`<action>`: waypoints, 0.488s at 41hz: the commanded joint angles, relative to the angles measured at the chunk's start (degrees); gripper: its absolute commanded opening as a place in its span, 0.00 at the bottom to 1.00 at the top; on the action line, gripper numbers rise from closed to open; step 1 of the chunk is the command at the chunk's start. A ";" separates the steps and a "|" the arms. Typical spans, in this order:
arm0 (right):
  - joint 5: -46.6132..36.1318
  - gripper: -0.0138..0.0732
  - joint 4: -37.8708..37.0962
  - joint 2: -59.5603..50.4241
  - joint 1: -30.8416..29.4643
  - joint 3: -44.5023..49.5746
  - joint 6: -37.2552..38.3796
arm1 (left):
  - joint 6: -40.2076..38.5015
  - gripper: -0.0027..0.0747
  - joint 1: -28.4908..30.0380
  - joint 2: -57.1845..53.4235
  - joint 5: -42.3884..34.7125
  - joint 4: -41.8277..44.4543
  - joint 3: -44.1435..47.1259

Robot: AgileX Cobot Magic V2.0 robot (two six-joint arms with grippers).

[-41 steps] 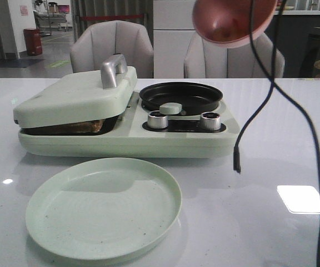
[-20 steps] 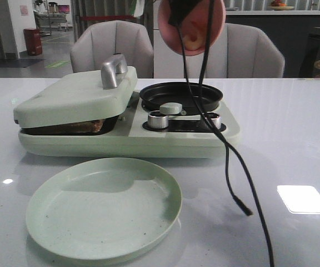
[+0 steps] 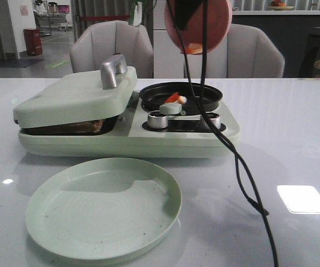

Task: Make breakfast with bread and shrimp
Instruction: 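Tilt the pink bowl to pour the shrimp into the frying pan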

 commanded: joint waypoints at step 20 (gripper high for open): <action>7.29 0.21 -5.58 -4.26 0.16 -3.96 -1.22 | -0.48 0.17 -0.43 0.27 -3.80 -0.89 -1.52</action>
